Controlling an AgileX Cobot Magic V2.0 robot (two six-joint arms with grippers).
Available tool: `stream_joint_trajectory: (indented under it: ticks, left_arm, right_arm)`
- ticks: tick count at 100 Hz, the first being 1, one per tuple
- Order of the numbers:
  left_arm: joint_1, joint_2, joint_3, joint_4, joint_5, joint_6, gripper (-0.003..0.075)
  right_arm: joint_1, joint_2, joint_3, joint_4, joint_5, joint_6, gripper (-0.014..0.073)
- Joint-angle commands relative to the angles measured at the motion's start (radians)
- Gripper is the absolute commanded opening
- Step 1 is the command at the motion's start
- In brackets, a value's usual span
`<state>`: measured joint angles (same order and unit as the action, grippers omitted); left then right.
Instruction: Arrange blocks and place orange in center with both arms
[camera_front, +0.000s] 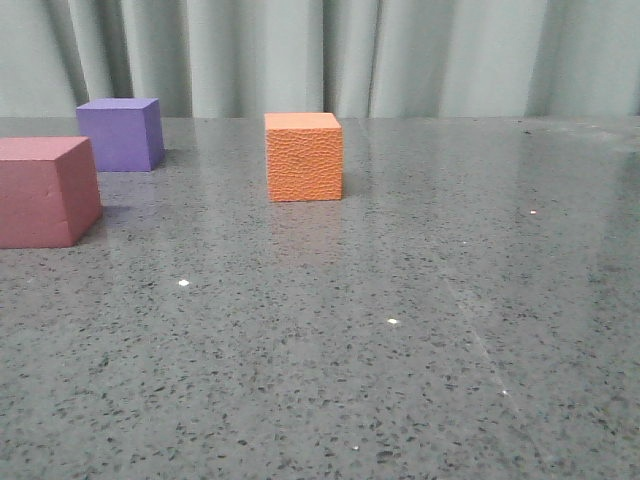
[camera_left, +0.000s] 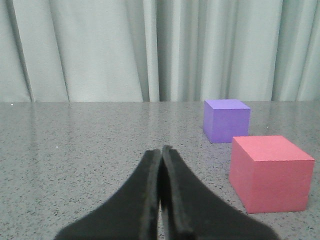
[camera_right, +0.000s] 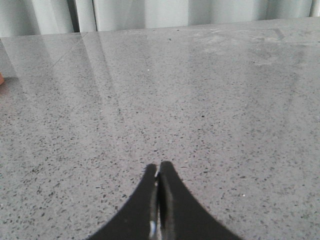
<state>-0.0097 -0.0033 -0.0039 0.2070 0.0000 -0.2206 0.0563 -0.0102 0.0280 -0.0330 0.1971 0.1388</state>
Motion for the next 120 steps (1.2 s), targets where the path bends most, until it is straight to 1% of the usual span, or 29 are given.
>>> stream_joint_trajectory:
  ticks: [1,15,22,39,46,53,68,79,89,95,105,120]
  left_arm:
    - [0.001,-0.033,0.053,-0.009,-0.076,0.001,-0.0019]
    - [0.001,-0.033,0.053,-0.010,-0.099,0.001,-0.0019]
    - [0.001,-0.033,0.045,-0.047,-0.129,-0.009,-0.0019]
    - [-0.001,0.005,-0.049,-0.166,-0.050,-0.019,-0.0019]
    - [-0.001,0.053,-0.129,-0.194,0.011,-0.019,-0.0019]
    - [-0.001,0.122,-0.237,-0.201,0.100,-0.019,-0.0019]
    - [-0.001,0.320,-0.533,-0.201,0.370,-0.019,-0.0019]
    - [-0.001,0.483,-0.754,-0.201,0.568,0.014,-0.0019]
    - [-0.001,0.612,-0.921,-0.201,0.701,0.016,-0.0019]
    - [-0.001,0.681,-0.995,-0.201,0.740,0.016,-0.0019]
    - [-0.001,0.768,-1.083,-0.201,0.742,0.016,-0.0019]
    - [-0.001,0.861,-1.126,-0.201,0.740,0.016,-0.0019]
  right_arm:
    - [-0.005,-0.025,-0.015,-0.002,-0.085,-0.010,-0.0067]
    - [-0.005,-0.025,-0.015,-0.002,-0.085,-0.010,-0.0067]
    - [-0.005,-0.025,-0.015,-0.002,-0.085,-0.010,-0.0067]
    - [-0.005,-0.025,-0.015,-0.002,-0.085,-0.010,-0.0067]
    - [-0.005,-0.025,-0.015,-0.002,-0.085,-0.010,-0.0067]
    - [-0.005,-0.025,-0.015,-0.002,-0.085,-0.010,-0.0067]
    - [-0.005,-0.025,-0.015,-0.002,-0.085,-0.010,-0.0067]
    - [-0.005,-0.025,-0.015,-0.002,-0.085,-0.010,-0.0067]
    - [-0.005,-0.025,-0.015,-0.002,-0.085,-0.010,-0.0067]
    - [-0.005,-0.025,-0.015,-0.002,-0.085,-0.010,-0.0067]
    - [-0.005,-0.025,-0.015,-0.002,-0.085,-0.010,-0.0067]
    - [-0.005,-0.025,-0.015,-0.002,-0.085,-0.010,-0.0067]
